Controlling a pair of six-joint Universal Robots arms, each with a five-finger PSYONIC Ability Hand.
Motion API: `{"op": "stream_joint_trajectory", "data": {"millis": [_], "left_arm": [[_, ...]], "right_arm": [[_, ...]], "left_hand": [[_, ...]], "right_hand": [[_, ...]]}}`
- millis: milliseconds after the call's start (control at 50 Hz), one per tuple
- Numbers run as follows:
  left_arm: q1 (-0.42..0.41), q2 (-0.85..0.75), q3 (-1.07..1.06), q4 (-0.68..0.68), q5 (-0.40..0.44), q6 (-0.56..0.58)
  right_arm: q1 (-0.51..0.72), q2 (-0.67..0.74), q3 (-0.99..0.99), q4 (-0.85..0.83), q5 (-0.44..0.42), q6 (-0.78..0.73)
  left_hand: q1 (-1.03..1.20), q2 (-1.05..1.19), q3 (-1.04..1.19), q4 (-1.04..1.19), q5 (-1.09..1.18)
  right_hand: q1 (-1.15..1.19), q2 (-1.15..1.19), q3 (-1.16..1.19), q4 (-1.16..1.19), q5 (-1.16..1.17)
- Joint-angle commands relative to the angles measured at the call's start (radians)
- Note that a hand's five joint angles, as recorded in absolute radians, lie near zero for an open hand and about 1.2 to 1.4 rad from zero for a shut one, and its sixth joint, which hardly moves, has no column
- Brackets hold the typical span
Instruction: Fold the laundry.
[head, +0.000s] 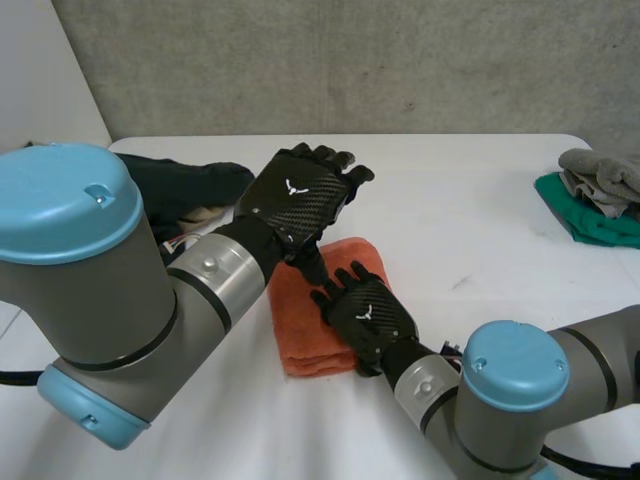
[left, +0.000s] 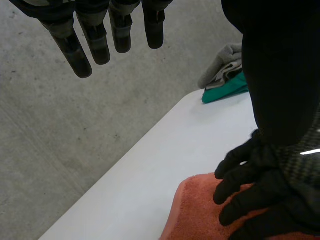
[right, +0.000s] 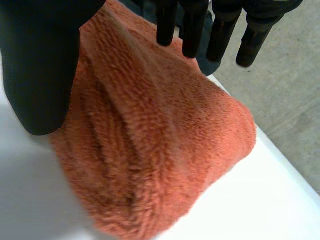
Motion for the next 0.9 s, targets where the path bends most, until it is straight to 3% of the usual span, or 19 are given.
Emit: {"op": "stream_joint_trajectory", "data": {"millis": [20,360,440,500,900], "left_arm": [[-0.001,-0.003,-0.004,0.002,0.000,0.002],[0.002,-0.001,-0.011,0.005,-0.001,-0.003],[0.002,-0.001,-0.011,0.005,-0.001,-0.003],[0.002,-0.001,-0.011,0.003,0.000,-0.003],[0.005,-0.001,-0.011,0.003,0.000,-0.001]], "right_arm": [[-0.004,0.028,-0.045,-0.017,-0.005,-0.018],[-0.004,0.106,-0.134,-0.002,-0.051,-0.013],[-0.004,0.092,-0.123,0.004,-0.046,-0.016],[-0.004,0.086,-0.114,0.018,-0.045,-0.010],[-0.007,0.062,-0.097,0.055,-0.057,-0.007]], "left_hand": [[0.007,0.005,-0.001,0.004,-0.013],[0.007,0.005,-0.001,0.004,-0.013],[0.007,0.005,-0.001,0.004,-0.013],[0.007,0.005,-0.001,0.004,-0.013],[0.007,0.005,-0.001,0.004,-0.013]], "right_hand": [[0.175,0.172,0.169,0.172,0.167],[0.278,0.275,0.272,0.275,0.270],[0.175,0.172,0.169,0.172,0.167],[-0.057,-0.060,-0.063,-0.060,-0.065],[0.034,0.030,0.028,0.031,0.026]]}}
